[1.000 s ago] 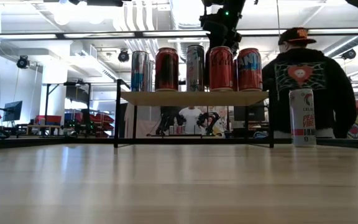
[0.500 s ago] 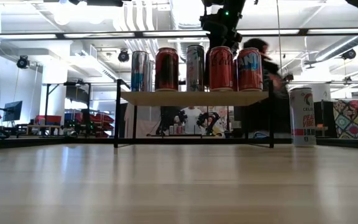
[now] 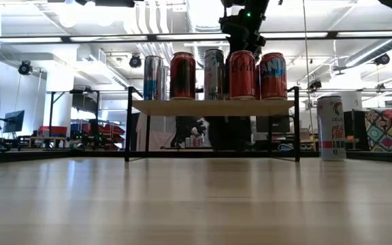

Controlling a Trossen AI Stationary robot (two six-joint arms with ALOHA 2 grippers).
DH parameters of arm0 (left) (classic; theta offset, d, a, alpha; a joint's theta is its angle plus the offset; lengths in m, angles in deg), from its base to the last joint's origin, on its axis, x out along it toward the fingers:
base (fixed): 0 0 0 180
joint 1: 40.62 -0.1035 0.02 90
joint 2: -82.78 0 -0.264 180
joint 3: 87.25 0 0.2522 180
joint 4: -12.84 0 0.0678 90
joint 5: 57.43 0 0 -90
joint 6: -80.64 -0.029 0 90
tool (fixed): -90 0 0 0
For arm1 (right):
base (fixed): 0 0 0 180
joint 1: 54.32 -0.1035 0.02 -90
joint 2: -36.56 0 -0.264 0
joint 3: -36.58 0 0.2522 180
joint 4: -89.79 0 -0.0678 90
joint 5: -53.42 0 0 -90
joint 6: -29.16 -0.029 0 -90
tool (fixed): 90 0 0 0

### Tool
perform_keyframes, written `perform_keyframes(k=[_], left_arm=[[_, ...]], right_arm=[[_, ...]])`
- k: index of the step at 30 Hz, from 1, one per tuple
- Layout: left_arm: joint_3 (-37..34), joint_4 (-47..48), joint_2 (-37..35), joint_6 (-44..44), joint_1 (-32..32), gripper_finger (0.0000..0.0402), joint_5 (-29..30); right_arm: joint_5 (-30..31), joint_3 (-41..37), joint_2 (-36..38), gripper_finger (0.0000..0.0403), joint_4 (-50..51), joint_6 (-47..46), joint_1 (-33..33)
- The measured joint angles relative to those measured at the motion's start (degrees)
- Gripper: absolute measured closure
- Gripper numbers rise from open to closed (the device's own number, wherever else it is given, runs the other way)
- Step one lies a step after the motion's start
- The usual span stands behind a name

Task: Place canned beverage on shelf
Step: Put the red soda can on the shelf

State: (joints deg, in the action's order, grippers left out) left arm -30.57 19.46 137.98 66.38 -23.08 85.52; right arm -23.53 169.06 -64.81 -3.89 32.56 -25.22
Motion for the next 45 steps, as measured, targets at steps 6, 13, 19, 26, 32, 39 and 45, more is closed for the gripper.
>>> perform_keyframes(k=[6,13,19,26,32,39,45], left_arm=[[0.0,0.0,0.0,0.0,0.0,0.0077,0.0],[0.0,0.0,0.0,0.0,0.0,0.0077,0.0],[0.0,0.0,0.0,0.0,0.0,0.0077,0.0],[0.0,0.0,0.0,0.0,0.0,0.0077,0.0],[0.0,0.0,0.0,0.0,0.0,0.0077,0.0],[0.0,0.0,0.0,0.0,0.0,0.0077,0.0],[0.0,0.0,0.0,0.0,0.0,0.0077,0.0]], right_arm=[[0.0,0.0,0.0,0.0106,0.0,0.0,0.0],[0.0,0.0,0.0,0.0106,-0.1,-1.3,0.1],[0.0,-0.1,0.0,0.0106,-0.2,-2.4,0.2],[0.0,-0.1,0.0,0.0106,-0.1,-3.3,0.2],[0.2,-0.1,0.0,0.0106,-0.4,-3.4,0.3],[0.4,-0.1,0.0,0.0106,-0.6,-3.4,0.3],[2.2,-0.1,0.2,0.0106,-0.9,-3.0,0.3]])
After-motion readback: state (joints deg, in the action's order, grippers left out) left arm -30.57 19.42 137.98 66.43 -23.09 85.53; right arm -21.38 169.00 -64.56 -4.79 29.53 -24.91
